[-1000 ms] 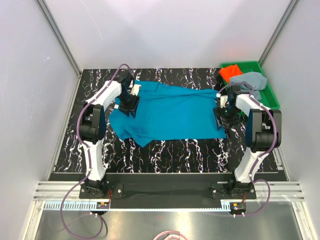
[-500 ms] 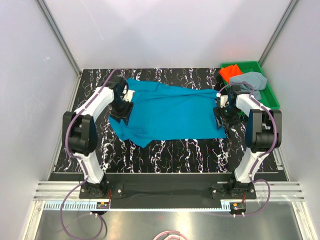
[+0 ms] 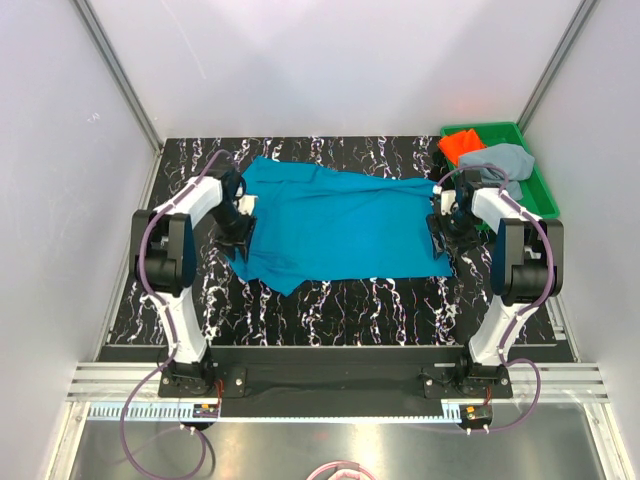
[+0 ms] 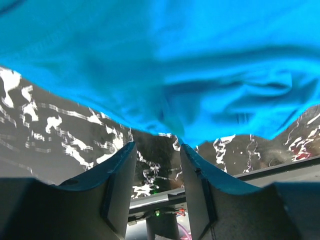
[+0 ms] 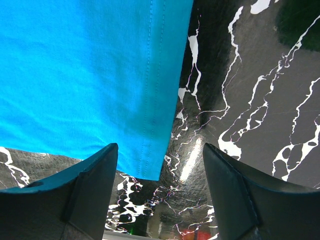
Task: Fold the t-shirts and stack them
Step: Fold the tshirt
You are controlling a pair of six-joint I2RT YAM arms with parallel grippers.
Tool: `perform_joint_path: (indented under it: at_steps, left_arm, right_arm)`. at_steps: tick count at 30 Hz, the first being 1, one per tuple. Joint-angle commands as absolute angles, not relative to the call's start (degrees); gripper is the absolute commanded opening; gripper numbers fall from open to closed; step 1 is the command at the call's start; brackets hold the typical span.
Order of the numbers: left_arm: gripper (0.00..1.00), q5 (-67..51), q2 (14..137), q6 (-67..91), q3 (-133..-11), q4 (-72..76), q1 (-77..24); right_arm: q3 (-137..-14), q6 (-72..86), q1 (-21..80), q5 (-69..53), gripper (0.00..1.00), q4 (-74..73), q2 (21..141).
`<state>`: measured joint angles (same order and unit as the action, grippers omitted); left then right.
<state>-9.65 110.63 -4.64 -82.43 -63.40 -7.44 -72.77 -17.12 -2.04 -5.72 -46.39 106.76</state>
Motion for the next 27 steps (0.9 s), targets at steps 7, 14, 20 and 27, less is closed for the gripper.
perform_joint_path:
  at_steps: [7, 14, 20, 27]
  left_arm:
    - [0.43, -16.3, 113.8, -5.4, -89.0, -63.1, -7.1]
    - [0.42, -17.8, 112.3, -5.2, -86.8, -62.3, -7.5]
    - [0.41, -18.6, 113.5, -5.1, -87.5, -62.3, -8.0]
    - [0.26, -18.4, 112.7, -5.0, -87.3, -62.5, -8.3]
  right_arm:
    - [-73.9, -16.9, -2.1, -6.6, 0.76, -46.9, 104.7]
    - [-74.4, -16.3, -2.1, -7.2, 0.76, -46.8, 105.6]
    - [-76.1, -16.3, -2.1, -7.2, 0.76, -47.5, 106.3]
    - [-74.9, -16.3, -2.1, -7.0, 0.76, -46.9, 105.6]
